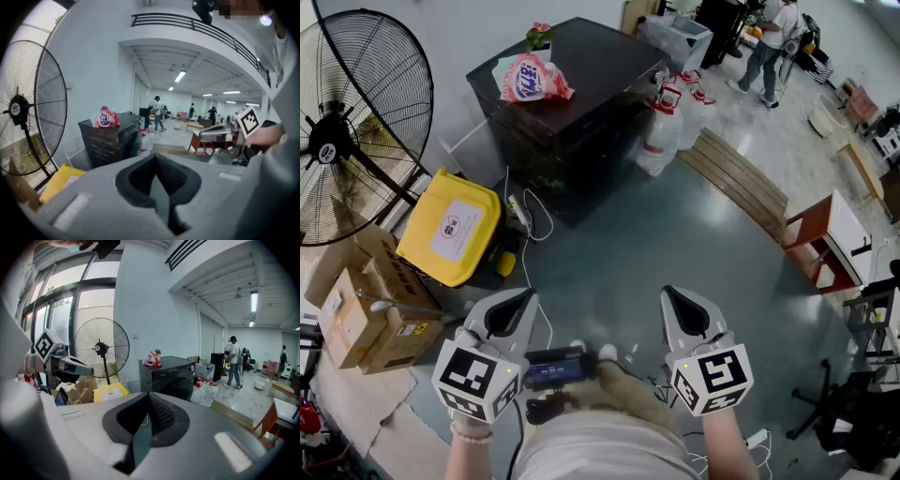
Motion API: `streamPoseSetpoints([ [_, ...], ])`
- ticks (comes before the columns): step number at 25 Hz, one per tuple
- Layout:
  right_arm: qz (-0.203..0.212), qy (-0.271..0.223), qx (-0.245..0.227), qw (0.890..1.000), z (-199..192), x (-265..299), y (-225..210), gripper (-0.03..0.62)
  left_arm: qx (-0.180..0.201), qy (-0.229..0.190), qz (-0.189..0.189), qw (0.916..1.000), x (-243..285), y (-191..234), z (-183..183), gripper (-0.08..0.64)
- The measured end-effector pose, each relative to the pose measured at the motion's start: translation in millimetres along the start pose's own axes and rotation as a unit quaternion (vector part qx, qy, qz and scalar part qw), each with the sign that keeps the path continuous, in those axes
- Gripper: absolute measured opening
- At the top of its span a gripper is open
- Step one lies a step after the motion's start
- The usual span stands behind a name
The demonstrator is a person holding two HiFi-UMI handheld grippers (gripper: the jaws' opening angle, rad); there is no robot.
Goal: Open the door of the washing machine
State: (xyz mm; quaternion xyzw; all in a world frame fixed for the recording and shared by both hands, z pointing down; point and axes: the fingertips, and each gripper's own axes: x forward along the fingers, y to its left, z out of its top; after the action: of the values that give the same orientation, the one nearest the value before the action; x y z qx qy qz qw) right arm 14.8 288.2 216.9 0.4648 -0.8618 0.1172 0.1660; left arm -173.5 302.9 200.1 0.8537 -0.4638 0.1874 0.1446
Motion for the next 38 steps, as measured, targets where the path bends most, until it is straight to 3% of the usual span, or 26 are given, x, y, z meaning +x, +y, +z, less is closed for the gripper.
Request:
streamPoseSetpoints([
  [13, 0.003, 0.000, -0.012, 1.000, 0, 0, -1, 0.003, -0.001, -0.002, 0.002, 1.0000, 4, -3, 1, -0.008],
  [21, 0.000, -0.019, 0.027, 0.999, 3, -1, -8, 0.008, -0.001, 0.003, 0.010, 0.9999, 7, -5, -1, -0.005],
  [23, 0.005, -0.018, 0.028, 0.999, 3, -1, -9, 0.048, -0.003, 0.005, 0.007, 1.0000, 9, -8, -1, 0.051],
  [27, 0.017, -0.017, 0.029, 0.999, 2, -1, -12, 0.109, -0.005, 0.005, 0.013, 0.9999, 12, -11, 3, 0.077],
  [38, 0.032, -0.020, 0.022, 0.999, -4, -12, -35, 0.121, -0.012, 0.001, 0.041, 0.9991, 21, -28, 6, 0.077],
])
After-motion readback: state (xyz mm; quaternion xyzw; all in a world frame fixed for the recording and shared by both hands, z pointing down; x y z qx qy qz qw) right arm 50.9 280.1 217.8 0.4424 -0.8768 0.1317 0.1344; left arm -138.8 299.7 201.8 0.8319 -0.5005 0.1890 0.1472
